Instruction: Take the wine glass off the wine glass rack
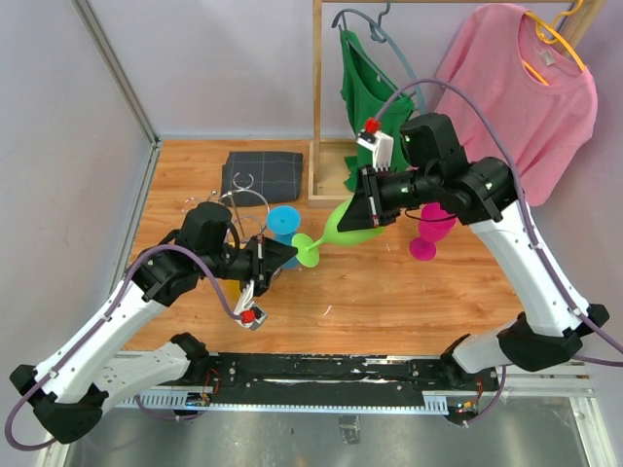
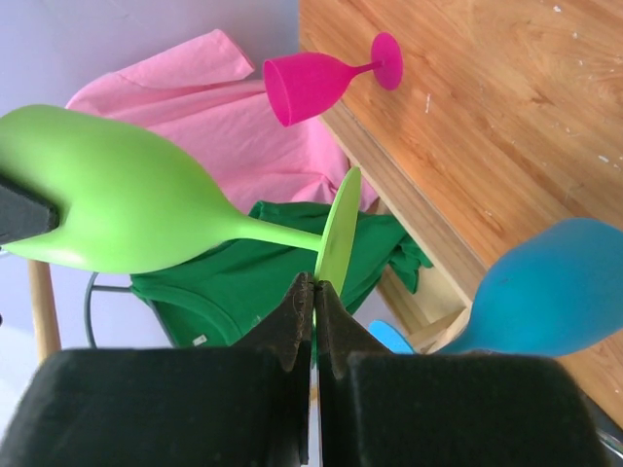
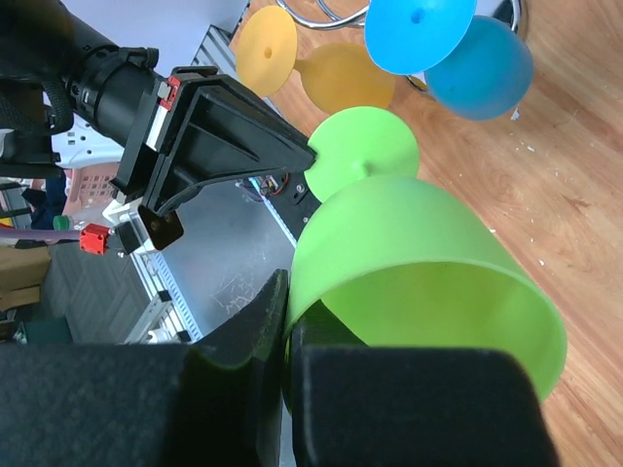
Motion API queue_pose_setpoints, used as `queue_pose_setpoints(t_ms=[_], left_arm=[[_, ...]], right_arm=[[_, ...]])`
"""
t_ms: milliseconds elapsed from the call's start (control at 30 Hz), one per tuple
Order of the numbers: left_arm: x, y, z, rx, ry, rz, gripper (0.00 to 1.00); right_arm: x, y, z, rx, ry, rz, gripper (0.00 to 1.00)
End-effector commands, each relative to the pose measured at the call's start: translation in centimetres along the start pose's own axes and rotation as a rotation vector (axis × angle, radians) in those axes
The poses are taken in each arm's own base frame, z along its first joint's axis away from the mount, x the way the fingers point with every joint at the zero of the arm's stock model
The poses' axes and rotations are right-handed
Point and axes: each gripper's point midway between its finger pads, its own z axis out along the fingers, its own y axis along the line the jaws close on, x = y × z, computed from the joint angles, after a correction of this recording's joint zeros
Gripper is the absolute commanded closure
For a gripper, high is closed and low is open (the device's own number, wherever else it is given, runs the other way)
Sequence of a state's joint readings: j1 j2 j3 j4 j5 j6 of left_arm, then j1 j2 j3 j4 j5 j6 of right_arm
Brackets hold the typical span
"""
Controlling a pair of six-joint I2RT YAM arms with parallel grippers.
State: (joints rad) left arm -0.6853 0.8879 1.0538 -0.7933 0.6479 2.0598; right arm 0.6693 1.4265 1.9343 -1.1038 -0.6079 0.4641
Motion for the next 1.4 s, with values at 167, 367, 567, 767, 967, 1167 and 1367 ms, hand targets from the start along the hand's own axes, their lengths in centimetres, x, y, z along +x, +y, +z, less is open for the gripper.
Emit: queue_pose_setpoints(t_ms=[167, 367, 567, 767, 967, 1167, 1367], left_arm=[[2.0, 8.2, -1.8, -0.305, 0.101, 0.118, 0.28], [5.3, 14.1, -4.3, -0.498, 0.248, 0.130, 0.09], [10.7, 22.5, -10.2, -0.790, 0.459, -0.060, 0.08], [15.8, 30.4, -19.1, -1.198, 0.566, -0.577, 0.05], [15.4, 30.2, -24.2, -1.475, 0.521, -0.869, 0.05], [13.8, 26.9, -25.8, -1.570, 0.486, -1.052, 0.07], [11.4, 25.0, -27.7, -1.573, 0.489, -1.082, 0.08]], right_arm=[[-1.2, 0.5, -4.4, 0.052, -0.153, -0.041, 0.99], [-3.4, -1.7, -10.3, 0.153, -0.356, 0.017, 0.99], [-4.0, -8.2, -16.8, 0.506, -0.513, 0.077, 0.99], [-2.4, -14.2, -22.7, 0.921, -0.616, 0.142, 0.99], [0.4, -17.7, -26.1, 1.187, -0.597, 0.193, 0.99], [3.6, -23.2, -23.1, 1.207, -0.496, 0.304, 0.99], [4.4, -27.1, -19.9, 1.138, -0.475, 0.380, 0.99]])
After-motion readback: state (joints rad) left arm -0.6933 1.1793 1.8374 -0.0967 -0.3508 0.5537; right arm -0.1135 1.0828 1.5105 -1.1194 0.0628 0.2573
